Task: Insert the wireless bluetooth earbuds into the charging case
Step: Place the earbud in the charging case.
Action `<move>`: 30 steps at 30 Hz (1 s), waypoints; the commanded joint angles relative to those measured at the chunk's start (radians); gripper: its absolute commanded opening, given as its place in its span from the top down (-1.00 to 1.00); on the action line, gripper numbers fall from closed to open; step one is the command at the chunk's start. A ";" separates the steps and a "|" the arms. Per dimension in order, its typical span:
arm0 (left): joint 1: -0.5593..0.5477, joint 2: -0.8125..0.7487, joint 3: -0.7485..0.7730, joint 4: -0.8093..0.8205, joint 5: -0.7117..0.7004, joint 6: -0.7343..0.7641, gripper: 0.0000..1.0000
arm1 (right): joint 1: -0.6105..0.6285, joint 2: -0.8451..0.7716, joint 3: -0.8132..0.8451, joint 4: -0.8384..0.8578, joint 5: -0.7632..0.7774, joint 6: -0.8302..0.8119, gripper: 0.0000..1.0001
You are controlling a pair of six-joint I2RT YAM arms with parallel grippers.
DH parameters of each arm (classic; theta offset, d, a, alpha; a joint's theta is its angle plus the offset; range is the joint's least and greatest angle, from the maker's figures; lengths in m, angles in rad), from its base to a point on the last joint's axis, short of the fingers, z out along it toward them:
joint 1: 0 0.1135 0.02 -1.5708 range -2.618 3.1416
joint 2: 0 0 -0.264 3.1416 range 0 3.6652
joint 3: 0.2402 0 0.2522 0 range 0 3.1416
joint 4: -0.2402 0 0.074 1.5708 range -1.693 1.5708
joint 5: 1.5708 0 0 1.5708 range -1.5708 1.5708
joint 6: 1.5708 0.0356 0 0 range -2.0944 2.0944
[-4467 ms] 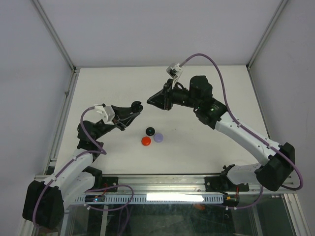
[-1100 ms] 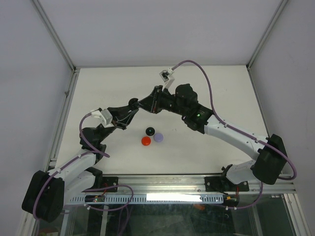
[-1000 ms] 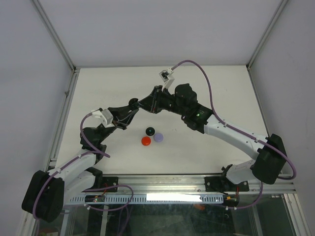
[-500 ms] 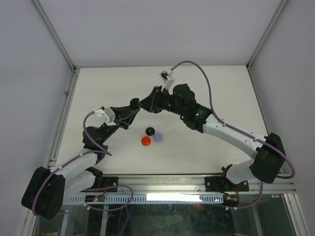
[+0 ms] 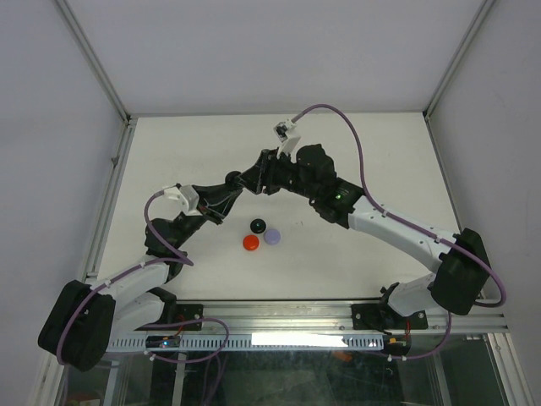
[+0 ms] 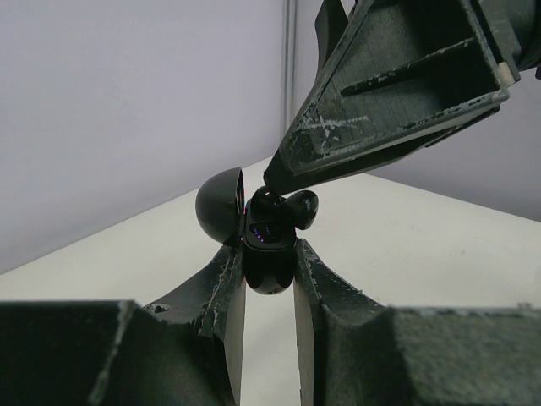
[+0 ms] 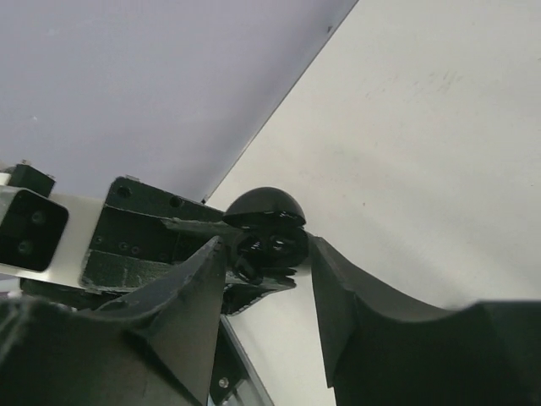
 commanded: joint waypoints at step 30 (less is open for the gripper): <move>-0.011 -0.001 0.036 0.055 0.022 -0.073 0.98 | -0.007 -0.042 0.040 0.025 -0.250 -0.206 0.00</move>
